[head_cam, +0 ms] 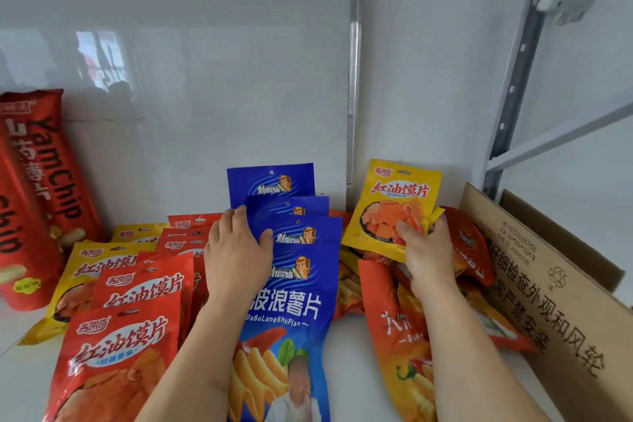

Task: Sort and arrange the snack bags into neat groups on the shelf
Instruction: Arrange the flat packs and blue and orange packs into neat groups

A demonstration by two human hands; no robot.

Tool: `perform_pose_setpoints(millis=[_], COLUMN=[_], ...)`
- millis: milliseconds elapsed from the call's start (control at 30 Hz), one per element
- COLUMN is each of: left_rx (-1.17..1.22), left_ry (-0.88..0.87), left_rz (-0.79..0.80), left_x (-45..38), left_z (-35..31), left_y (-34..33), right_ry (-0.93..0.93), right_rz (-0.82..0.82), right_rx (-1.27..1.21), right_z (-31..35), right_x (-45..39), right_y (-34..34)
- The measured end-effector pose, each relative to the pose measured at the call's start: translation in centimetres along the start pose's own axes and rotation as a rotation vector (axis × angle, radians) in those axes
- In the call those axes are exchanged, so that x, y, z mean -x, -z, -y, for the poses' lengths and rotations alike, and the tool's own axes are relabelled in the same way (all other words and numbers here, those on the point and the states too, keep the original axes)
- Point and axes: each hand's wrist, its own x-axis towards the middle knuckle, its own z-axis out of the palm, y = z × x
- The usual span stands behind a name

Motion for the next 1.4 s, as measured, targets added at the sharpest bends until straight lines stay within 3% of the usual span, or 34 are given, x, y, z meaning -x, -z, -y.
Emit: perform_pose_setpoints(millis=[200, 367, 600, 867, 1067, 1233, 1400], left_rx=[0.041, 0.203, 0.457, 0.797, 0.766, 0.719, 0.904], left_ry=[-0.138, -0.216, -0.132, -0.001, 0.03, -0.004, 0.046], left_rz=[-0.035, 0.022, 0.151, 0.354, 0.52, 0.428, 0.374], left_x=[-0.4, -0.6, -0.5, 0.7, 1.2, 0.9, 0.9], left_z=[-1.7, -5.0, -7.4, -9.1, -10.6, -10.8, -11.5], left_y=[0.3, 0.4, -0.1, -1.2, -2.4, -2.6, -2.9], right_ry=[0.015, 0.04, 0.025, -0.178, -0.231, -0.24, -0.12], right_rz=[0.056, -0.015, -0.033, 0.191, 0.287, 0.275, 0.148], right_rx=[-0.095, -0.235, -0.465, -0.44, -0.464, -0.447, -0.294], right_z=[0.7, 2.1, 5.2, 4.8, 4.8, 5.0, 4.3], right_x=[0.2, -0.3, -0.1, 0.8, 1.8, 1.8, 1.4], right_y=[0.2, 1.2, 3.0, 3.3, 2.6, 2.6, 2.3])
